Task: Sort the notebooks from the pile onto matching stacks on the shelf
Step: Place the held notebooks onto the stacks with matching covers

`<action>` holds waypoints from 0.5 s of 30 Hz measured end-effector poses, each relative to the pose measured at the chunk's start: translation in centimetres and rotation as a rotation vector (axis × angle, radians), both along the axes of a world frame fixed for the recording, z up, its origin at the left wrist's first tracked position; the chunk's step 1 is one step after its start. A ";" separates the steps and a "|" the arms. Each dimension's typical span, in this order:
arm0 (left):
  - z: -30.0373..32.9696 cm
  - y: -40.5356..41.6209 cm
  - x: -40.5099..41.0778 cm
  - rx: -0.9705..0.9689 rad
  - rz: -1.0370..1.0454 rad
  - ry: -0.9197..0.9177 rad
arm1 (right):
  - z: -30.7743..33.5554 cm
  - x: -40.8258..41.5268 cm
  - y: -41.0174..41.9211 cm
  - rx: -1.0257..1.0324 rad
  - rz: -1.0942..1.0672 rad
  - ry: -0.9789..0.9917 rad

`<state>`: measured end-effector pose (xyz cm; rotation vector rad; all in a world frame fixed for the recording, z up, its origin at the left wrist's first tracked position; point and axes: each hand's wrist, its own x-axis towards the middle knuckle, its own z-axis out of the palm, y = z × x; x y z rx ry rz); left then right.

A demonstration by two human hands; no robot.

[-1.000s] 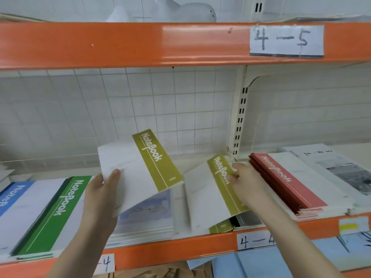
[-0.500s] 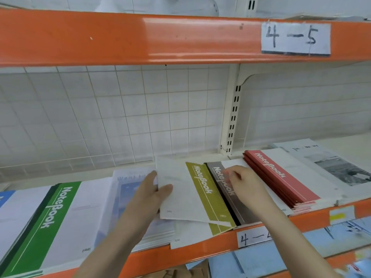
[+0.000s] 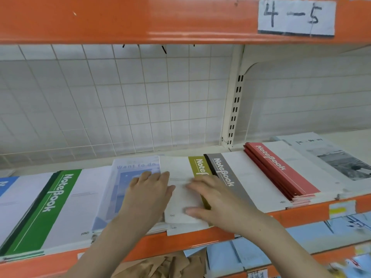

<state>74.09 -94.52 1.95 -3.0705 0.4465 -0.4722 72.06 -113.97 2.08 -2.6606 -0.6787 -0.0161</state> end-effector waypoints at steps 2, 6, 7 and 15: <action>0.6 0.0 -0.8 -0.013 -0.079 -0.057 | -0.4 -0.1 0.6 -0.104 0.027 0.000; 0.3 -1.5 -2.9 0.046 -0.355 -0.023 | -0.1 0.2 -1.2 0.033 -0.073 -0.158; 0.0 -2.2 -3.4 0.094 -0.414 0.009 | 0.1 0.3 -2.2 0.062 -0.113 -0.184; -1.5 -6.8 -2.7 0.275 -0.334 0.245 | -0.1 -1.3 -8.1 -0.172 -0.124 0.179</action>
